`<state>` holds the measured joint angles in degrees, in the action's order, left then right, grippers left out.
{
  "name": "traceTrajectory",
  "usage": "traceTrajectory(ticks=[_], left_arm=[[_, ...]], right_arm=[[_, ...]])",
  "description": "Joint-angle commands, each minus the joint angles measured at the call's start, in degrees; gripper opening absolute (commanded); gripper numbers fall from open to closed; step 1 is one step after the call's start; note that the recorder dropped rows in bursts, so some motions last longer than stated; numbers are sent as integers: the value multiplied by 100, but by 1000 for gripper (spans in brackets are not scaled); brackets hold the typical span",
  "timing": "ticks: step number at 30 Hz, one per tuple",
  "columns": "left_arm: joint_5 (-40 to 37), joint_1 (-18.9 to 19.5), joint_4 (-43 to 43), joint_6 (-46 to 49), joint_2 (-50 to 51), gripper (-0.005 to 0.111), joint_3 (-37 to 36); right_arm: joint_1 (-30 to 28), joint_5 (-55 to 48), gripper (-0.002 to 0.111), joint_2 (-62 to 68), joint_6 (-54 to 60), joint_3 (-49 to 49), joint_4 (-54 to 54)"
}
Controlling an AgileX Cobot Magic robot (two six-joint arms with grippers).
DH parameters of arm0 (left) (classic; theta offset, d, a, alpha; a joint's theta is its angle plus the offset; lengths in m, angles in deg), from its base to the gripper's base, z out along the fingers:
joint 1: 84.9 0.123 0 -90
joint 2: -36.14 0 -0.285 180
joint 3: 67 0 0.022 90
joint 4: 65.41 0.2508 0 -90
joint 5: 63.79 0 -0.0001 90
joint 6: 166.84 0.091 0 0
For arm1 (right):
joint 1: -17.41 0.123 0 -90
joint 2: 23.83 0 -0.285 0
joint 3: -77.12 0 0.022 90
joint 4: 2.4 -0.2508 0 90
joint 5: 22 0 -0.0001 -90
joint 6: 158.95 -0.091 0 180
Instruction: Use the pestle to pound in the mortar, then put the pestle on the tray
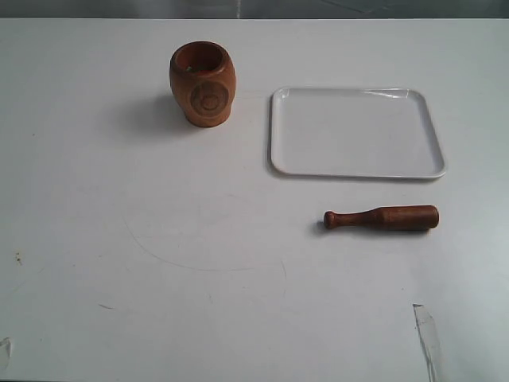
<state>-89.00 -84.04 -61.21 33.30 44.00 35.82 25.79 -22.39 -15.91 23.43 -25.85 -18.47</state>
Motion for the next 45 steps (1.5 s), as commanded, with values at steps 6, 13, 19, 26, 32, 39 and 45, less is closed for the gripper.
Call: traceTrajectory(ticks=[6, 13, 19, 26, 32, 39, 45], left_arm=[[17, -44, -42, -47, -7, 0, -3], [17, -44, -42, -47, -7, 0, -3], [17, -44, -42, -47, -7, 0, -3], [17, -44, -42, -47, -7, 0, -3], [17, -44, -42, -47, -7, 0, -3], [17, -44, -42, -47, -7, 0, -3], [17, -44, -42, -47, -7, 0, -3]], right_arm=[[-42, 242, 0, -13, -143, 18, -296], [-42, 461, 0, -13, -143, 18, -296], [-42, 625, 0, -13, -238, -143, -296], [-42, 438, 0, 94, -93, -1578, 157], [-42, -811, 0, 1256, 450, -3262, 1016], [-42, -2803, 0, 3087, 1819, -5012, 631], [-42, -4068, 0, 4614, 4106, -5737, -1391]])
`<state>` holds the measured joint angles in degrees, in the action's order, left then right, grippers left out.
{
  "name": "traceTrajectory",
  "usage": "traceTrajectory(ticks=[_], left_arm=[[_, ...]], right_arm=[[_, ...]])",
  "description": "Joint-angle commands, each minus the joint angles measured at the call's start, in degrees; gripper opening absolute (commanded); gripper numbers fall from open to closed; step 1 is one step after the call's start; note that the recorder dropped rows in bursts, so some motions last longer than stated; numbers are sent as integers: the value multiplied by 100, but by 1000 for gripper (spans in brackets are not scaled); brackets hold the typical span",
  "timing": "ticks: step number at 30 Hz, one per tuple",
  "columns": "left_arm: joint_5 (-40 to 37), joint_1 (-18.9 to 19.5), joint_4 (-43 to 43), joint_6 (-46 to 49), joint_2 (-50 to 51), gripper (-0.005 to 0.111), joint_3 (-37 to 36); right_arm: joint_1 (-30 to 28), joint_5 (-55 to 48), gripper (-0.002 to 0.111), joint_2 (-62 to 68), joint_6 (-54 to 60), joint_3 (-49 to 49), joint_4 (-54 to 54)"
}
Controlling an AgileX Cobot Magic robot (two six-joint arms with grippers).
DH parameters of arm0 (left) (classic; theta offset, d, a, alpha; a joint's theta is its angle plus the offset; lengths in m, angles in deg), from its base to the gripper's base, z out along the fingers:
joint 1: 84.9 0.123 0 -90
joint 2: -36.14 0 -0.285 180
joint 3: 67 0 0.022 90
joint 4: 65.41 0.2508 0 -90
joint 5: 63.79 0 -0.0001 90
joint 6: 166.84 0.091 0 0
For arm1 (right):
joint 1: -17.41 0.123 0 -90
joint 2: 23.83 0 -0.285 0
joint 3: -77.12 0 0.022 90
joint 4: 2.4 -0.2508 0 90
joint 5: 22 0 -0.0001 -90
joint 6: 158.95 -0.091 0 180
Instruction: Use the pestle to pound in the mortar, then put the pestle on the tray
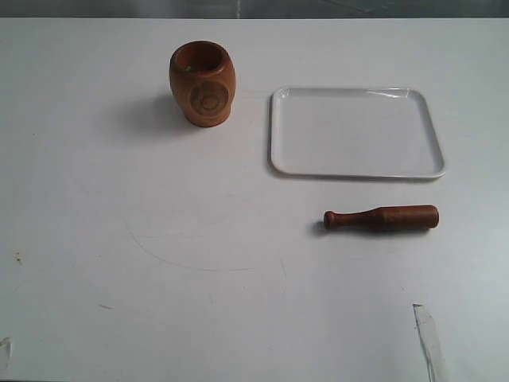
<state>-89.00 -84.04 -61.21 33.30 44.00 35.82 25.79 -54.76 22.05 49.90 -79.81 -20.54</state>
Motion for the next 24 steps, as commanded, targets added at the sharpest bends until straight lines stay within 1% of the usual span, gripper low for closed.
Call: traceTrajectory(ticks=[1, 4, 10, 12, 16, 21, 24], left_arm=[[17, -44, -42, -47, -7, 0, -3], [17, -44, -42, -47, -7, 0, -3], [17, -44, -42, -47, -7, 0, -3], [17, -44, -42, -47, -7, 0, -3], [17, -44, -42, -47, -7, 0, -3], [17, -44, -42, -47, -7, 0, -3], [17, -44, -42, -47, -7, 0, -3]], right_arm=[[-42, -1090, 0, 1088, 1874, -411, -1513], [-29, -1738, 0, 1823, 2645, -576, -2037], [-29, -2154, 0, 3104, 3269, -637, -2064], [108, -2284, 0, 3507, 3545, -637, -1986], [706, -2453, 0, 4203, 3815, -637, -1412], [1787, -2386, 0, 5051, 3815, -637, -216], [2234, -2290, 0, 5418, 3815, -637, 192]])
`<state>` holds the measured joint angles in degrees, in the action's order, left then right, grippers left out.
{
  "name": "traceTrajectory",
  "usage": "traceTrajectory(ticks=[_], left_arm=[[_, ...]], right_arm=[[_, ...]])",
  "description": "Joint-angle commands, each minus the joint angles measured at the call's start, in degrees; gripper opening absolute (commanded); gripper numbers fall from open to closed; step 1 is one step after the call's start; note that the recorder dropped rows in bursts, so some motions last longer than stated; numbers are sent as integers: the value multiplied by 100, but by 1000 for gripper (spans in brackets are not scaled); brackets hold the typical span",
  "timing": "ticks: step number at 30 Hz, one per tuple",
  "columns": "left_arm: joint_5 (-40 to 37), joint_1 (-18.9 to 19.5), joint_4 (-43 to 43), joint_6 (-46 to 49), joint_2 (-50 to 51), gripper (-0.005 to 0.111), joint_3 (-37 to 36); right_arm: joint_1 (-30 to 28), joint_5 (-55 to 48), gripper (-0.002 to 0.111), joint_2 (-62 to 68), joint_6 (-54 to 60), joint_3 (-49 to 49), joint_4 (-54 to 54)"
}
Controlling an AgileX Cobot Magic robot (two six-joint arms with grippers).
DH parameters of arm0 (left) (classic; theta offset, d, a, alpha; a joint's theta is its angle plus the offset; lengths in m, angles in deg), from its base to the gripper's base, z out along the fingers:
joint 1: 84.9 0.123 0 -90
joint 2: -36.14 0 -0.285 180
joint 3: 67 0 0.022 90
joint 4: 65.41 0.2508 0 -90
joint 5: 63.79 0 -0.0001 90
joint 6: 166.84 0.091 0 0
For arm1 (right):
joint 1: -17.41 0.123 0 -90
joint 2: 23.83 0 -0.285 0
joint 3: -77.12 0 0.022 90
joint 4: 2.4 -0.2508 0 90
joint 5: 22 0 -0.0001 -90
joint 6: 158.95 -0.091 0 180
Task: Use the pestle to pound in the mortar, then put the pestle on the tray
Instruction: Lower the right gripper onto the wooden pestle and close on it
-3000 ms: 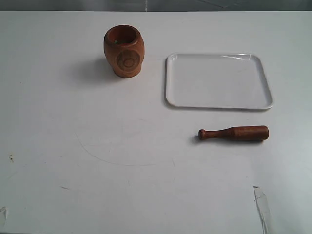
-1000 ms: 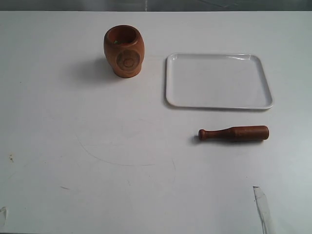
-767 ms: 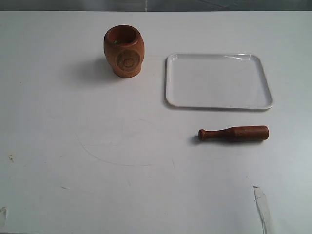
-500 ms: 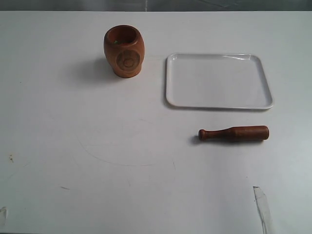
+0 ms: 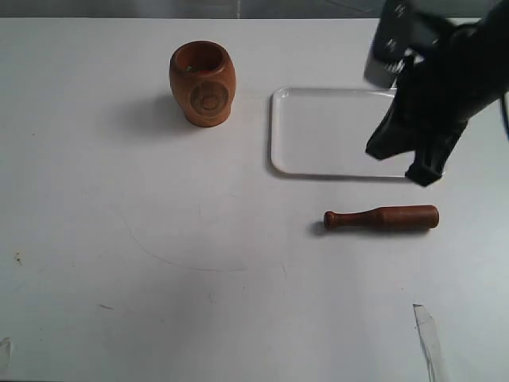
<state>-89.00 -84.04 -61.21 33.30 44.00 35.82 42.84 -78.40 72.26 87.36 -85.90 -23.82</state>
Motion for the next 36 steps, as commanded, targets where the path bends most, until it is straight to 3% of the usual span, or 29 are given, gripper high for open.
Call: traceTrajectory(ticks=[1, 10, 18, 20, 36], left_arm=[[17, -44, -42, -47, -7, 0, -3], [17, -44, -42, -47, -7, 0, -3], [17, -44, -42, -47, -7, 0, -3], [17, -44, -42, -47, -7, 0, -3], [17, -44, -42, -47, -7, 0, -3]], right_arm=[[594, 141, 0, 459, 70, -29, 546], [995, 288, 4, 1029, -268, -29, 1099], [995, 235, 54, 1170, -526, -18, 1183], [995, 293, 59, 1280, -526, -18, 1159], [1000, 909, 50, 1959, -552, -18, 1117]])
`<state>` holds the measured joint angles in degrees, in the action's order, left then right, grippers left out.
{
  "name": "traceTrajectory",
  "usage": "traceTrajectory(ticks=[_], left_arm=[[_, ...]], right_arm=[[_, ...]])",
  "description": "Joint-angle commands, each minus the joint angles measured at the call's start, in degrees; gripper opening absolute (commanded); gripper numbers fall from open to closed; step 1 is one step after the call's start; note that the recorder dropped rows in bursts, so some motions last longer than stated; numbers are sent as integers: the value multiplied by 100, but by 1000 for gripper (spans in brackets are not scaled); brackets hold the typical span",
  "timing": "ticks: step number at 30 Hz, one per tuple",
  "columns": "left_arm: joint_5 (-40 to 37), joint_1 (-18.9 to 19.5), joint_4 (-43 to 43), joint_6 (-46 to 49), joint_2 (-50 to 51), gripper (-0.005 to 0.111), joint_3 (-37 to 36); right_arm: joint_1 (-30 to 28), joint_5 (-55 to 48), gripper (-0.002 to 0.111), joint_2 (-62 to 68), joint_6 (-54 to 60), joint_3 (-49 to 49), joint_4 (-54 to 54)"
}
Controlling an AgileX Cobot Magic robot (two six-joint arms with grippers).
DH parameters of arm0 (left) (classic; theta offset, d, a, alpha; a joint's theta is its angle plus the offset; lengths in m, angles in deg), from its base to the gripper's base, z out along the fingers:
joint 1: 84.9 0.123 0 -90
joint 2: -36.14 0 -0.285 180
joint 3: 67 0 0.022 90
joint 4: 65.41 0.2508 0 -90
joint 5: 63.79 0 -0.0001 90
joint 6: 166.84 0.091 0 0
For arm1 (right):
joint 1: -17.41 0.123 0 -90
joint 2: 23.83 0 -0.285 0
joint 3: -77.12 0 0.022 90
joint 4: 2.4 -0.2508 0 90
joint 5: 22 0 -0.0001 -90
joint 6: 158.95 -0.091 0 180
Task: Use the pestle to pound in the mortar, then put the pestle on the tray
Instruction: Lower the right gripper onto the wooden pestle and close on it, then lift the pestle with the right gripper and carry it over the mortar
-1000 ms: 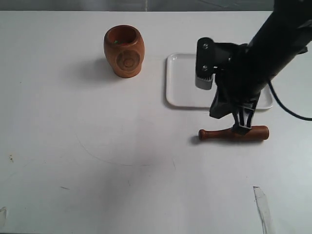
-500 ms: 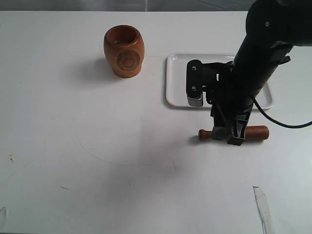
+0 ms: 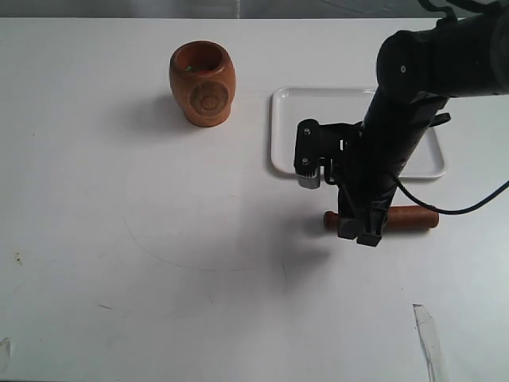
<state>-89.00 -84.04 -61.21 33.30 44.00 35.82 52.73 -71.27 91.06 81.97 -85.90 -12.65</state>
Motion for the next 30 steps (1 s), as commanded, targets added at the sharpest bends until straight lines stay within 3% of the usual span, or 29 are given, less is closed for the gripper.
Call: traceTrajectory(ticks=[1, 13, 17, 21, 30], left_arm=[[17, -44, -42, -47, -7, 0, -3], [17, -44, -42, -47, -7, 0, -3], [17, -44, -42, -47, -7, 0, -3], [17, -44, -42, -47, -7, 0, -3], [17, -44, -42, -47, -7, 0, -3]], right_arm=[[11, 211, 50, 111, -13, -18, 0], [11, 235, 36, 402, -13, -18, 27], [11, 163, 22, 561, -13, -18, 40], [11, -180, 0, 592, -33, -18, 26], [11, -261, 0, 410, -1117, -375, 108]])
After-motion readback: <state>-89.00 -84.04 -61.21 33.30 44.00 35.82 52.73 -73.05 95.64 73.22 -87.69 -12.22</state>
